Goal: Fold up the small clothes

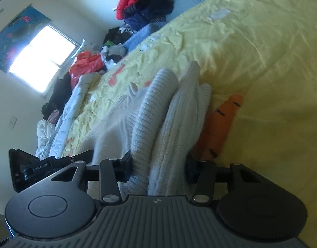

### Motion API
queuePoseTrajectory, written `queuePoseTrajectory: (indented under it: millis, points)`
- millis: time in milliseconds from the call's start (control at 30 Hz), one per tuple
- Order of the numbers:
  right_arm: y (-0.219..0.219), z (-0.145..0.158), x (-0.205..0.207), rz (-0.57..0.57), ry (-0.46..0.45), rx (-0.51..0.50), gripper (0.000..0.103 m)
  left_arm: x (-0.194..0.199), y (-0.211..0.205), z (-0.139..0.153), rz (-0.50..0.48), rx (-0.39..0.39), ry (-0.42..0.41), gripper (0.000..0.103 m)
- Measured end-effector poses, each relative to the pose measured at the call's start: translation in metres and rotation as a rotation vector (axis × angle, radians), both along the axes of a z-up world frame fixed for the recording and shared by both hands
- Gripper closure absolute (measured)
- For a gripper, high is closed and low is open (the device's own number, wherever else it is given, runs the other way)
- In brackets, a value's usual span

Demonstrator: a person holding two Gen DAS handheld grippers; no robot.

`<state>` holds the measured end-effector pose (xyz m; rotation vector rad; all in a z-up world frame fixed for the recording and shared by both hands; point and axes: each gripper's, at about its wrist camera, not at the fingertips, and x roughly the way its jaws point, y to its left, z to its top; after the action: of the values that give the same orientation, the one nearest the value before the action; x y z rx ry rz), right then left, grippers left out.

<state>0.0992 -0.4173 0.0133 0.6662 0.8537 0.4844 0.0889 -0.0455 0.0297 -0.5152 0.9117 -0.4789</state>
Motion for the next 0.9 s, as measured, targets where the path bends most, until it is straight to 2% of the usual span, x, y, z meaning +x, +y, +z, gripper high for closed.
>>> queuePoseTrajectory:
  millis: [67, 133, 200, 267, 333, 367, 400, 467, 533, 567, 600, 633, 700, 767, 800, 833, 867, 900]
  points:
    - [0.01, 0.01, -0.001, 0.005, -0.031, 0.037, 0.057, -0.002, 0.009, 0.016, -0.007, 0.031, -0.036, 0.051]
    - [0.024, 0.017, 0.002, 0.042, -0.062, 0.068, 0.058, -0.003, 0.02, 0.033, 0.019, 0.097, -0.092, 0.051]
    - [0.041, 0.015, 0.011, 0.067, -0.06, 0.087, 0.059, 0.0, 0.036, 0.039, 0.047, 0.125, -0.107, 0.049]
    - [0.055, 0.002, 0.026, 0.067, -0.028, 0.098, 0.059, 0.009, 0.048, 0.032, 0.076, 0.158, -0.071, 0.047]
    - [0.063, -0.013, 0.037, 0.028, -0.006, 0.078, 0.05, 0.016, 0.058, 0.011, 0.085, 0.173, -0.036, 0.04]
    - [0.062, -0.019, 0.04, 0.005, 0.009, 0.094, 0.034, 0.015, 0.066, 0.003, 0.1, 0.138, -0.019, 0.035]
    - [0.059, -0.023, 0.041, -0.021, 0.046, 0.113, 0.023, 0.009, 0.076, 0.0, 0.111, 0.086, -0.009, 0.034]
    - [0.054, -0.023, 0.032, -0.045, 0.081, 0.154, 0.023, -0.002, 0.087, 0.004, 0.114, 0.037, -0.016, 0.034]
    - [0.047, -0.015, 0.015, -0.054, 0.044, 0.15, 0.016, -0.024, 0.101, 0.008, 0.106, -0.026, -0.062, 0.026]
    - [0.042, -0.011, 0.005, -0.061, 0.028, 0.149, 0.006, -0.032, 0.106, 0.007, 0.098, -0.065, -0.07, 0.017]
    - [0.038, -0.008, -0.003, -0.06, 0.019, 0.155, 0.002, -0.039, 0.109, 0.005, 0.086, -0.095, -0.07, 0.015]
    - [0.036, -0.006, -0.01, -0.048, 0.013, 0.162, 0.001, -0.045, 0.108, 0.001, 0.066, -0.101, -0.062, 0.015]
    - [0.043, -0.005, -0.014, -0.004, 0.013, 0.142, 0.001, -0.046, 0.098, -0.007, 0.045, -0.058, -0.045, 0.014]
    - [0.064, -0.008, -0.013, 0.053, 0.041, 0.065, 0.002, -0.043, 0.087, -0.019, 0.035, -0.062, -0.003, 0.012]
    - [0.075, -0.012, -0.012, 0.086, 0.064, 0.023, 0.013, -0.041, 0.082, -0.024, 0.037, -0.07, 0.025, 0.013]
    - [0.088, -0.012, -0.013, 0.121, 0.048, -0.01, 0.014, -0.04, 0.08, -0.026, 0.048, -0.07, 0.036, 0.014]
    - [0.095, -0.009, -0.015, 0.129, 0.027, -0.05, 0.015, -0.04, 0.076, -0.023, 0.065, -0.046, 0.023, 0.022]
    - [0.101, -0.006, -0.017, 0.146, 0.019, -0.08, 0.025, -0.042, 0.073, -0.017, 0.069, -0.013, 0.006, 0.032]
